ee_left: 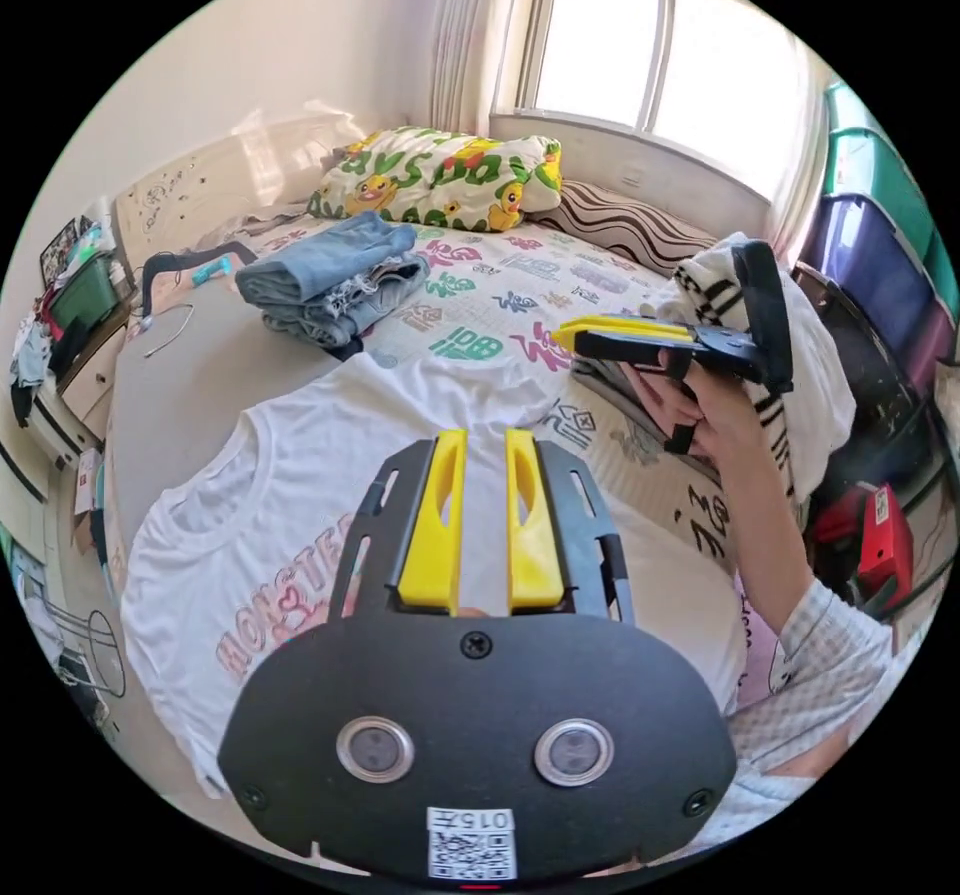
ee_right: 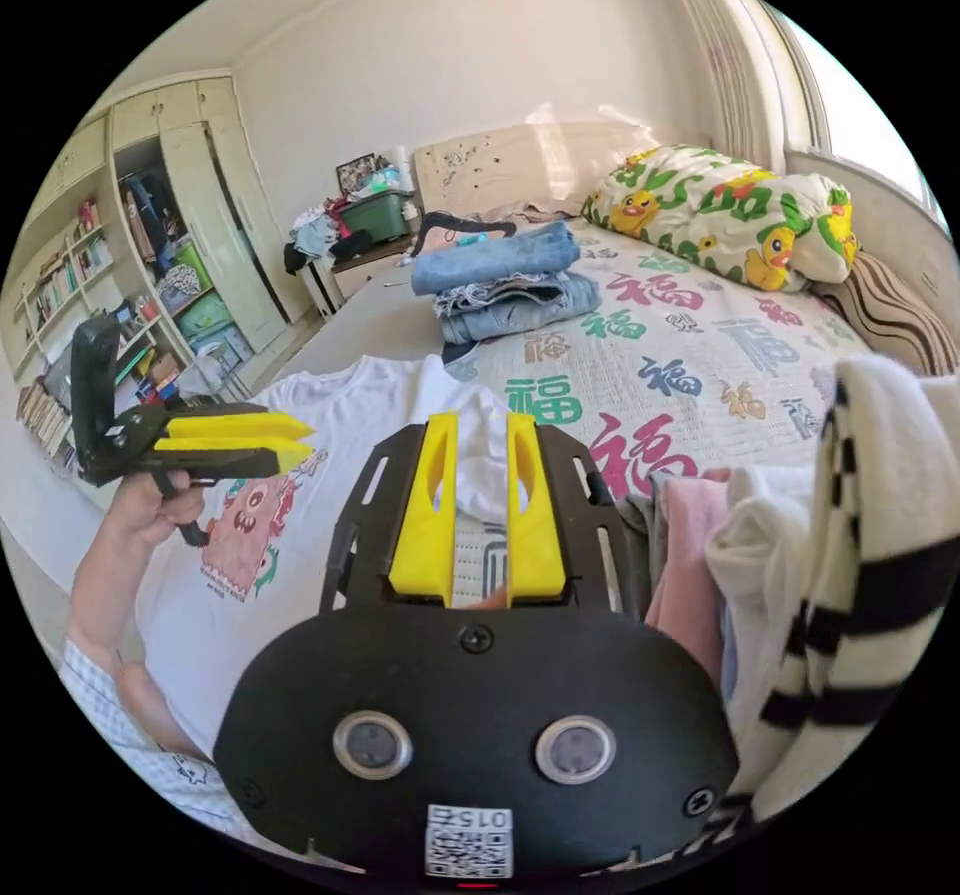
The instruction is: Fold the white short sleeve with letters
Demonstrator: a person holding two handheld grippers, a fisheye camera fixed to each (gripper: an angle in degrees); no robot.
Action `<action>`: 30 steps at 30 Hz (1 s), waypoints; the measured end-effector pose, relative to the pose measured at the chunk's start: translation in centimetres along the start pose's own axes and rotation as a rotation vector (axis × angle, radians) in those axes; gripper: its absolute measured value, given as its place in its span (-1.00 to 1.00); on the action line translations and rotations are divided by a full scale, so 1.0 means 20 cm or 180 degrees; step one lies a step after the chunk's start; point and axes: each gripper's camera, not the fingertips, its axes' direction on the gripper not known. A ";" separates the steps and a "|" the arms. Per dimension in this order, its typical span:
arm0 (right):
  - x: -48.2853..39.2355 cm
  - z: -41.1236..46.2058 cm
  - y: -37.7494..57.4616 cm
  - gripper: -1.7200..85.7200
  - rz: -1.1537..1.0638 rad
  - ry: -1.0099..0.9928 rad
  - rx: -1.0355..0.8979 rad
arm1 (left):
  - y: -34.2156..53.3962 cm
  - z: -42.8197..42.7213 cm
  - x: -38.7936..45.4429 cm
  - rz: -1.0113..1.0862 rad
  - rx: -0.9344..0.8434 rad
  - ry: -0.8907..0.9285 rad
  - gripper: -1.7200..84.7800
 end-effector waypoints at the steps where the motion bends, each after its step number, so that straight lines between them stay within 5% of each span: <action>1: 0.07 0.06 0.00 -0.77 0.0035 -0.0195 0.0000 | -0.07 0.09 -0.01 -0.0031 -0.0028 0.0048 -0.80; 6: 0.20 0.12 0.04 -0.74 0.0102 -0.0187 -0.0205 | -0.50 0.73 -0.03 -0.0021 -0.0409 -0.0015 -0.75; 13: 0.08 0.07 -0.04 -0.71 -0.0145 -0.0097 -0.0368 | -0.61 1.01 -0.09 0.0081 -0.0551 -0.0072 -0.85; 19: 0.10 0.00 -0.08 -0.71 -0.0097 -0.0292 -0.0397 | -0.41 0.90 -0.30 -0.0181 -0.0140 0.0033 -0.95; 24: 0.06 0.03 -0.11 -0.71 -0.0151 -0.0255 -0.0683 | -0.03 0.73 -0.56 -0.0841 0.0945 0.0066 -0.96; 30: 0.03 -0.02 -0.10 -0.89 -0.0195 -0.0108 -0.0707 | 0.19 0.78 -0.69 -0.0935 0.1158 0.0307 -0.97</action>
